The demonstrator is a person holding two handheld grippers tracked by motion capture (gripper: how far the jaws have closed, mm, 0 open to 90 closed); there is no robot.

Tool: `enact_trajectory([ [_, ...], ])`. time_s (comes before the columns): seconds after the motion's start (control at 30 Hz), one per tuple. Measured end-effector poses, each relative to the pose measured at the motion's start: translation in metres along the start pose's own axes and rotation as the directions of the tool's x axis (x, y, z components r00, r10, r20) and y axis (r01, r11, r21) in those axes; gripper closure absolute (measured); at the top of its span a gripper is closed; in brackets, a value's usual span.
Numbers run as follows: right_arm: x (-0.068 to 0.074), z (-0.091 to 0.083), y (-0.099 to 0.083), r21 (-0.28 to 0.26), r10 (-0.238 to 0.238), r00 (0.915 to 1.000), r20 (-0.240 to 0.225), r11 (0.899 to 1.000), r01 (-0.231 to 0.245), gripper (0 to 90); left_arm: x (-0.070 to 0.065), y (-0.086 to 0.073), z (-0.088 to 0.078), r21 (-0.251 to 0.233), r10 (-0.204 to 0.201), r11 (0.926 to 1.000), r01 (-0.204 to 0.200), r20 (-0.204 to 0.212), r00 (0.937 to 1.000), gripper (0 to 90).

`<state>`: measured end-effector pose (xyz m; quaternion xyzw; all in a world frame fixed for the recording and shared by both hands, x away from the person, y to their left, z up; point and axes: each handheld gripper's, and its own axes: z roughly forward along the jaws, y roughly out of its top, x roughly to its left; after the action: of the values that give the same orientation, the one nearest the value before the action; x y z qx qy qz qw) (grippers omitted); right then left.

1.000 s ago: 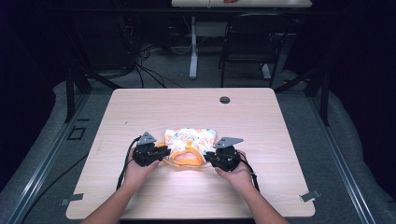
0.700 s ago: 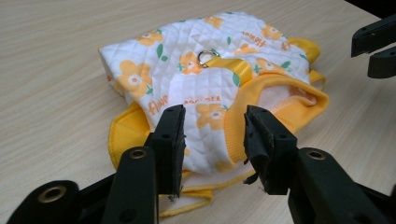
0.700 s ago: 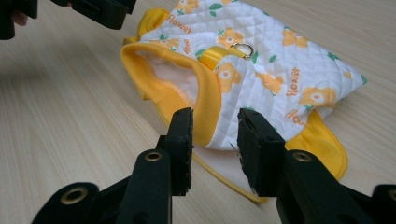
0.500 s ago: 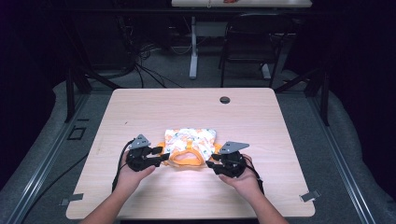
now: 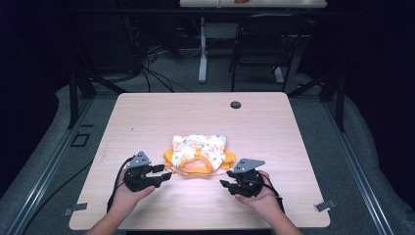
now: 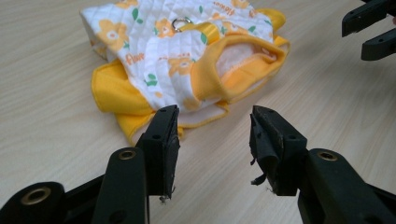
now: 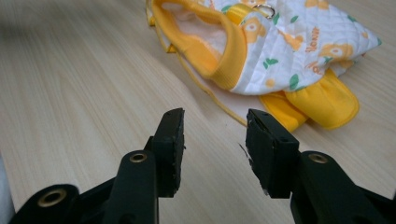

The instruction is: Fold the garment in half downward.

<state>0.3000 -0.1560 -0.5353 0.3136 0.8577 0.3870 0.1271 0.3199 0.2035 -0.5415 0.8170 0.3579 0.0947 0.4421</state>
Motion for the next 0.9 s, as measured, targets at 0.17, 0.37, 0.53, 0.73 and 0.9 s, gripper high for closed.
enact_trajectory([
  [0.17,0.002,0.003,-0.005,0.007,0.009,0.9999,-0.009,1.0,-0.009,55.7,0.001,-0.012,-0.002,0.006,-0.005,1.0,0.005,0.005,1.0,51.7],
  [0.37,0.005,0.011,-0.01,0.015,0.007,0.9997,-0.024,1.0,-0.007,54.8,-0.003,-0.017,-0.001,0.015,0.029,0.9995,-0.029,-0.001,0.9996,51.2],
  [0.53,0.006,0.019,-0.012,0.026,-0.006,0.9998,-0.016,1.0,0.006,54.8,-0.007,-0.02,0.004,0.021,0.04,0.999,-0.04,0.0,0.9992,51.1],
  [0.73,0.009,0.024,-0.014,0.019,-0.021,0.9997,-0.013,1.0,0.021,54.5,-0.013,-0.023,0.014,0.045,0.087,0.9951,-0.088,0.02,0.996,50.6],
  [0.9,0.008,0.026,-0.015,0.024,-0.011,0.9999,-0.003,1.0,0.011,53.8,-0.015,-0.026,0.021,0.068,0.094,0.9931,-0.096,0.023,0.9953,49.9],
])
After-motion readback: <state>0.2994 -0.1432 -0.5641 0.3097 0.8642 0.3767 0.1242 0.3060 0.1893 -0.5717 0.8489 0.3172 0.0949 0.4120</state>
